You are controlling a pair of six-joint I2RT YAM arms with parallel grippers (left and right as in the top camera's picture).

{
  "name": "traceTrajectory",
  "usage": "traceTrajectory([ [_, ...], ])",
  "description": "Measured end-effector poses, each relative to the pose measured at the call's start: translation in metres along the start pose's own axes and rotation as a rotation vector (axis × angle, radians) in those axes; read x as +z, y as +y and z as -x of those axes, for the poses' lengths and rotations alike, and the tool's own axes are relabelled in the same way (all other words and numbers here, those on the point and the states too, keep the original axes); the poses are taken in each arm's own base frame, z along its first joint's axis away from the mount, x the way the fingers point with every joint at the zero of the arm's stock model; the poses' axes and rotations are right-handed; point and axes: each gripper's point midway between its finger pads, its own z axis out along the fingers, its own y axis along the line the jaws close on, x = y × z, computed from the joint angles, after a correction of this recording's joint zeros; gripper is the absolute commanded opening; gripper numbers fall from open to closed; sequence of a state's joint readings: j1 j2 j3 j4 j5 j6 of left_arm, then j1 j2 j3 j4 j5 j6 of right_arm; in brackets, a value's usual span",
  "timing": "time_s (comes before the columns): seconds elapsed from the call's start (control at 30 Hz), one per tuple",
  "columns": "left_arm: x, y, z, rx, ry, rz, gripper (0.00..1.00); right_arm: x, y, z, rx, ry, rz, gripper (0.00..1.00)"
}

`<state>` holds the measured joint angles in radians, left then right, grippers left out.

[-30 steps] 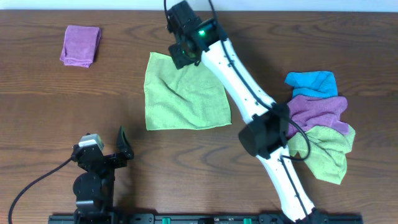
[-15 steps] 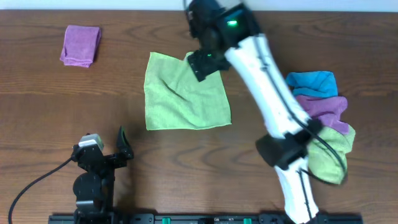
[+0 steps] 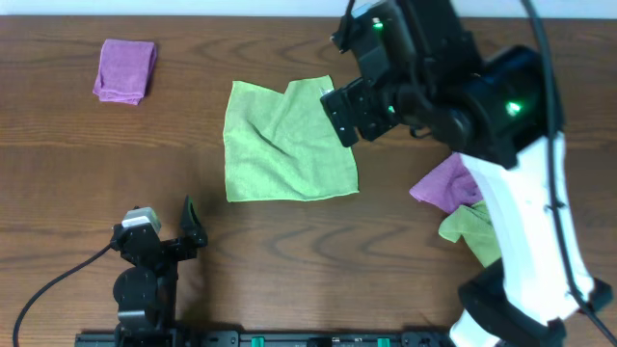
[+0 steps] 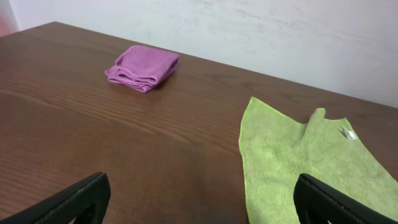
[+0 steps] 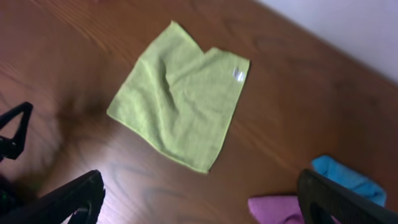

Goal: Fold the cloth
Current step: 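Move both grippers to the near corners of the green cloth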

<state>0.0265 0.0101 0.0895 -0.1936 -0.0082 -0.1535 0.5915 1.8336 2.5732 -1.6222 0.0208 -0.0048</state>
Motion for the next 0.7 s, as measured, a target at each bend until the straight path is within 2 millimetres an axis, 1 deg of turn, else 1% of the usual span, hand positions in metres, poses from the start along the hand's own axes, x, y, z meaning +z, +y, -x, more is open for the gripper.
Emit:
traceTrajectory([
  [0.07,0.0,0.0,0.0,0.0,0.0,0.0,0.95,-0.007,0.002,0.014,-0.018,-0.07,0.006,0.99],
  [0.13,0.0,0.0,0.0,0.0,0.0,0.0,0.95,-0.011,0.005,0.038,-0.032,-0.171,0.019,0.99],
  [0.17,0.0,0.0,0.0,0.0,0.0,0.0,0.95,-0.014,0.007,0.054,-0.038,-0.239,0.027,0.99],
  [0.2,0.0,0.0,0.0,0.0,0.0,0.0,0.95,-0.016,0.009,0.064,-0.042,-0.277,0.031,0.99],
  [0.3,0.0,0.0,0.0,0.0,0.0,0.0,0.96,-0.028,0.014,0.103,-0.055,-0.443,0.04,0.99],
  [0.33,0.0,0.0,0.0,0.0,0.0,0.0,0.95,-0.031,0.016,0.111,-0.06,-0.478,0.045,0.99],
  [0.4,0.0,0.0,0.0,0.0,0.0,0.0,0.95,-0.031,0.02,0.117,-0.072,-0.504,0.052,0.99],
  [0.43,0.0,0.0,0.0,0.0,0.0,0.0,0.95,-0.027,0.021,0.117,-0.077,-0.498,0.054,0.99],
  [0.5,0.0,0.0,0.0,-0.007,0.001,-0.002,0.95,-0.008,0.021,0.105,-0.084,-0.437,0.056,0.99],
  [0.53,0.0,-0.001,0.0,-0.016,0.002,-0.008,0.95,0.008,0.022,0.096,-0.085,-0.392,0.057,0.99],
  [0.6,0.0,-0.006,-0.001,-0.048,0.007,-0.033,0.95,0.032,0.022,0.083,-0.092,-0.342,0.055,0.99],
  [0.63,0.0,-0.01,-0.002,-0.081,0.015,-0.06,0.95,0.047,0.022,0.074,-0.1,-0.323,0.053,0.99],
  [0.67,-0.001,-0.016,-0.003,-0.116,0.024,-0.092,0.96,0.058,0.021,0.063,-0.111,-0.305,0.045,0.99],
  [0.7,-0.001,-0.021,-0.004,-0.144,0.031,-0.119,0.95,0.062,0.019,0.055,-0.12,-0.295,0.036,0.99],
])
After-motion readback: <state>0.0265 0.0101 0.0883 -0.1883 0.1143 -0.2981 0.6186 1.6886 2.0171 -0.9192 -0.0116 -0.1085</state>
